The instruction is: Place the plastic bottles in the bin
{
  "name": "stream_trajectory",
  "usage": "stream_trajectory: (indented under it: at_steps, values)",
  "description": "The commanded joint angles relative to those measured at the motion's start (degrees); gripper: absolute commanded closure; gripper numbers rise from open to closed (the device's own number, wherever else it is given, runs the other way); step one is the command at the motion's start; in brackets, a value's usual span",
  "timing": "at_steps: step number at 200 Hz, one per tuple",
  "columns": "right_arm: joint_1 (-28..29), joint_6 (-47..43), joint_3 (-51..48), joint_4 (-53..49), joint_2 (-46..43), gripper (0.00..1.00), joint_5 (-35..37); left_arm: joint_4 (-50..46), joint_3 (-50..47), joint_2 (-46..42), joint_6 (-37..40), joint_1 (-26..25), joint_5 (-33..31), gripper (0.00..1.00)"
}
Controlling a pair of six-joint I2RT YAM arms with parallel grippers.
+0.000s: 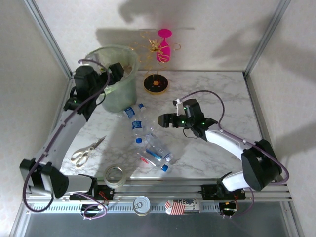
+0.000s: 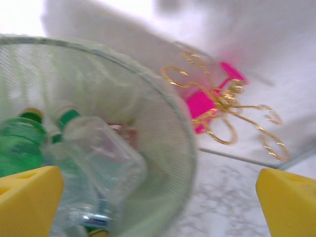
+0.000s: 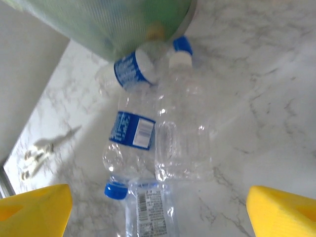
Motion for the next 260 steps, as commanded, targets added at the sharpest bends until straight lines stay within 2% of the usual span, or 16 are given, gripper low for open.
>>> stream_trajectory:
  at_steps: [1,45,93,157,178,206,260]
  values:
    - [1.74,-4.88,4.21,-3.96,3.77,0.09,-0.23,10.04,-8.19,-4.46,-6.09,-2.39,6.52,0.00]
    - [4.43,-9.66,12.27,-6.65,13.33,0.08,4.85,15.12,-18.49,-8.74,-11.35,-6.21,7.39,0.00]
    - [7.24,-13.48,20.61,-10.97,23.89,0.10,11.00,20.21,-27.68,-12.85,-14.33,-6.65,3.92,0.00]
    - [9.31,-15.27,29.31,-17.69,34.14,0.18,18.49,23.18,-28.87,-12.74,-13.36,-6.61,2.94,0.00]
    - [9.35,-14.87,30.31,-18.54,35.58,0.21,21.10,23.70,-29.36,-12.32,-13.97,-6.70,3.41,0.00]
    - [9.40,-15.05,30.31,-18.35,36.33,0.27,21.15,24.95,-30.50,-12.30,-14.85,-6.73,3.50,0.00]
    - [9.39,-15.39,28.67,-16.05,33.98,0.44,21.42,25.75,-30.46,-11.69,-15.62,-6.82,3.69,0.00]
